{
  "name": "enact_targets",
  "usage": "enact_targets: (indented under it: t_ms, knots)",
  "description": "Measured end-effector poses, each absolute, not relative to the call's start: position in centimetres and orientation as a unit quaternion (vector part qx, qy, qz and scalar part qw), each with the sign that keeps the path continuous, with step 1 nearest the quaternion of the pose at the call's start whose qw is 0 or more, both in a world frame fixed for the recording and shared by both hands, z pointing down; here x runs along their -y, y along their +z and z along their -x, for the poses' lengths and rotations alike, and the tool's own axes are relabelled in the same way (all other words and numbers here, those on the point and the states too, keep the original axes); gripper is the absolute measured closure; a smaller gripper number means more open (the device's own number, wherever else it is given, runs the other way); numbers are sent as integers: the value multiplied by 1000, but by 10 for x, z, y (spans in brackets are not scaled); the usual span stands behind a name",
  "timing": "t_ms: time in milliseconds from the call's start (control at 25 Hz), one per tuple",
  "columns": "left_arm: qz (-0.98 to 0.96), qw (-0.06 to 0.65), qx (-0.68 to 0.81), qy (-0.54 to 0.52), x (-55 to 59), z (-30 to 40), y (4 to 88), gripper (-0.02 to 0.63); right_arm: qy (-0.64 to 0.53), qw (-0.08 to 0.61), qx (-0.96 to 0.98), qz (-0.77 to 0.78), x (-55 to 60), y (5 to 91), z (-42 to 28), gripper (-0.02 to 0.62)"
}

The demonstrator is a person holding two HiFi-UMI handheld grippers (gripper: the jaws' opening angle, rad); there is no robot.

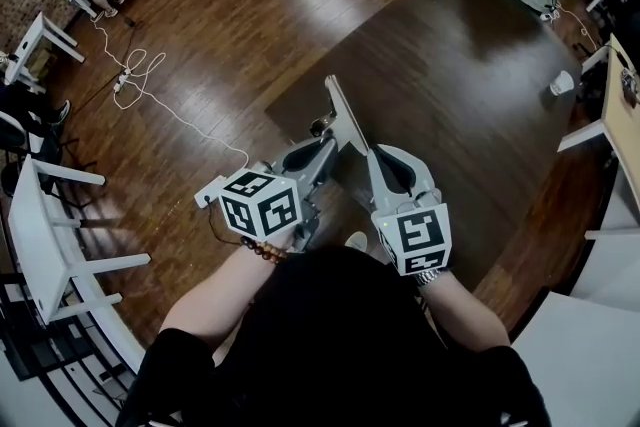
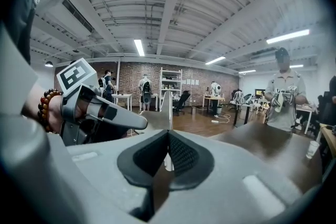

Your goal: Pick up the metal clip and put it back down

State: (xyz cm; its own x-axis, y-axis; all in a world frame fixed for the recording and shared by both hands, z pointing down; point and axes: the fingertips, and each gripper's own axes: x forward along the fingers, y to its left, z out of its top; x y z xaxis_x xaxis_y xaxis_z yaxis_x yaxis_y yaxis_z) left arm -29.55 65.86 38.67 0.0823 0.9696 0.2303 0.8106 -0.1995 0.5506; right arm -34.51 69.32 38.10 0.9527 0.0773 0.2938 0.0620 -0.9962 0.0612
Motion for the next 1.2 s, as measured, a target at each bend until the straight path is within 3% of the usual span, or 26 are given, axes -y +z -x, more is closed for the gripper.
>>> enact_targets:
  t_ms: [520, 1200]
  knots:
    - [-765, 175, -557, 270, -608, 267, 382, 583, 154, 44, 45, -986, -652, 376, 311, 603]
    - [-821, 222, -471, 235, -414, 154, 378, 583, 137, 76, 142, -977, -477, 359, 184, 603]
